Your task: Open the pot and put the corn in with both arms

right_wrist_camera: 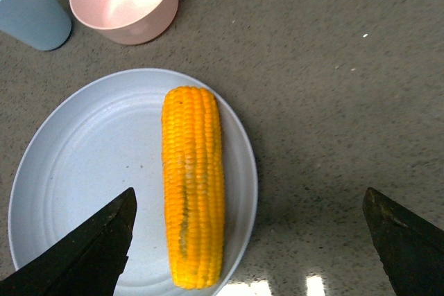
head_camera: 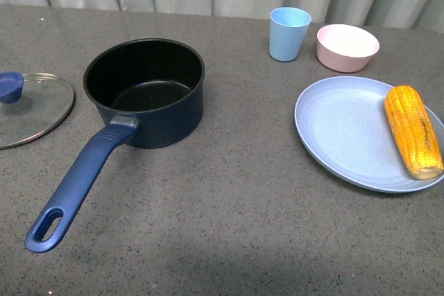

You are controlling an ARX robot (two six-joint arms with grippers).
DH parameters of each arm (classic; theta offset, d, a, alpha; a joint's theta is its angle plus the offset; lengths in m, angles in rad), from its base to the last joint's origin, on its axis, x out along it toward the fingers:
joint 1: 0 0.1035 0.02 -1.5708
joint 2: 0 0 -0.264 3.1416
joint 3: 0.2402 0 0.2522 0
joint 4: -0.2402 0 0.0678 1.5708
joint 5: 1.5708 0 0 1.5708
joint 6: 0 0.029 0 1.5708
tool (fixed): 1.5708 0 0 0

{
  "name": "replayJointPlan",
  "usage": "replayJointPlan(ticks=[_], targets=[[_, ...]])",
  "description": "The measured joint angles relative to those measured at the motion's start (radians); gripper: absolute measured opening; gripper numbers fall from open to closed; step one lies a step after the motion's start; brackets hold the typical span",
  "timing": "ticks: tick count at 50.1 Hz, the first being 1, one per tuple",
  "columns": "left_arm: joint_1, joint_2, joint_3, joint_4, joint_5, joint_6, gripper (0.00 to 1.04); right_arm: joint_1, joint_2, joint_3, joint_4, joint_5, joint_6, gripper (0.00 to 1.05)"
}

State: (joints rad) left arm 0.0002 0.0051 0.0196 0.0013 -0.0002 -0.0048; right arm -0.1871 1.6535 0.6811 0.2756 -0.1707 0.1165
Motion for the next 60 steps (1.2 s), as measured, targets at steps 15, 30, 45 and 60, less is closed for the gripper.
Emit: replayJointPlan(ticks=[15, 30, 45, 60], targets=[[0.0, 0.0, 0.0, 0.0, 0.0, 0.0, 0.98, 0.05, 0.2, 0.187, -0.124, -0.019, -0.003, 0.95], [0.0, 0.0, 0.0, 0.0, 0.0, 0.0, 0.98, 0.083, 0.338, 0.344, -0.218, -0.01, -0.044, 0.95], [0.0, 0.0, 0.0, 0.0, 0.0, 0.0, 0.98, 0.132, 0.415, 0.376, -0.251, 0.015, -0.06, 0.95], [0.0, 0.0, 0.0, 0.0, 0.0, 0.0, 0.98, 0.143, 0.439, 0.376, -0.249, 0.035, -0.06, 0.91]])
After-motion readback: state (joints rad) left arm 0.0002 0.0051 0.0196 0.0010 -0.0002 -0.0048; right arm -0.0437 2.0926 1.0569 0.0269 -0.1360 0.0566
